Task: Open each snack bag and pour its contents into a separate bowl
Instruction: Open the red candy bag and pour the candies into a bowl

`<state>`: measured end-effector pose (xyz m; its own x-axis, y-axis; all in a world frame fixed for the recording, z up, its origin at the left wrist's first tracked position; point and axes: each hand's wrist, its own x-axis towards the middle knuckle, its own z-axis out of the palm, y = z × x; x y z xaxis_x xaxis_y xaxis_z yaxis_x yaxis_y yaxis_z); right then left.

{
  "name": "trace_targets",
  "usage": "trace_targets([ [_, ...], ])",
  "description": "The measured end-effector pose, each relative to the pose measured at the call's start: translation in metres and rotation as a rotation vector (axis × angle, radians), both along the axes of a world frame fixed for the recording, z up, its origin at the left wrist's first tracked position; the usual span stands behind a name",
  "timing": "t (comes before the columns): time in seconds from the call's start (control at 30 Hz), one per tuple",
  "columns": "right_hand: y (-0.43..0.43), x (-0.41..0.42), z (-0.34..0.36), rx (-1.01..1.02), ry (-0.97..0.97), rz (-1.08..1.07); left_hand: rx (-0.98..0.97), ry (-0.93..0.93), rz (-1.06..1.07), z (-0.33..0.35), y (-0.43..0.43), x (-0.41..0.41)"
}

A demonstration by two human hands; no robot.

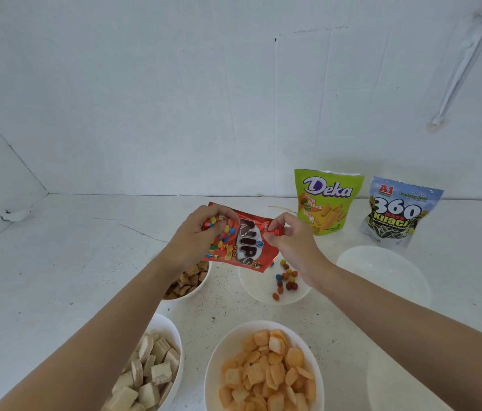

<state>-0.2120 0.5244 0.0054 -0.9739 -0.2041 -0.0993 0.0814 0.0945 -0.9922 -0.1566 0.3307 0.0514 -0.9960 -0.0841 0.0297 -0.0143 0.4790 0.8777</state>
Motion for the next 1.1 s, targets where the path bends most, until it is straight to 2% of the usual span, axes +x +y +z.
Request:
trace_targets([
  [0.1, 0.001, 0.002, -0.007, 0.095, -0.059, 0.031, -0.012, -0.038, -0.013, -0.004, 0.001, 0.002],
  [0.2, 0.002, 0.002, -0.006, 0.1, -0.056, 0.037, -0.02, -0.032, -0.02, -0.001, 0.0, 0.0],
  [0.53, 0.0, 0.002, 0.023, -0.201, 0.101, 0.011, -0.013, 0.179, -0.023, 0.037, 0.002, -0.007],
  [0.67, 0.0, 0.002, 0.02, -0.155, 0.109, -0.017, -0.058, 0.195, -0.046, 0.033, 0.004, -0.007],
  [0.9, 0.001, 0.001, -0.001, -0.014, 0.029, -0.018, -0.126, 0.092, -0.061, 0.015, 0.007, -0.006],
  [1.1, 0.001, -0.001, 0.01, -0.102, 0.073, -0.027, -0.04, 0.171, -0.08, 0.033, 0.006, -0.008],
])
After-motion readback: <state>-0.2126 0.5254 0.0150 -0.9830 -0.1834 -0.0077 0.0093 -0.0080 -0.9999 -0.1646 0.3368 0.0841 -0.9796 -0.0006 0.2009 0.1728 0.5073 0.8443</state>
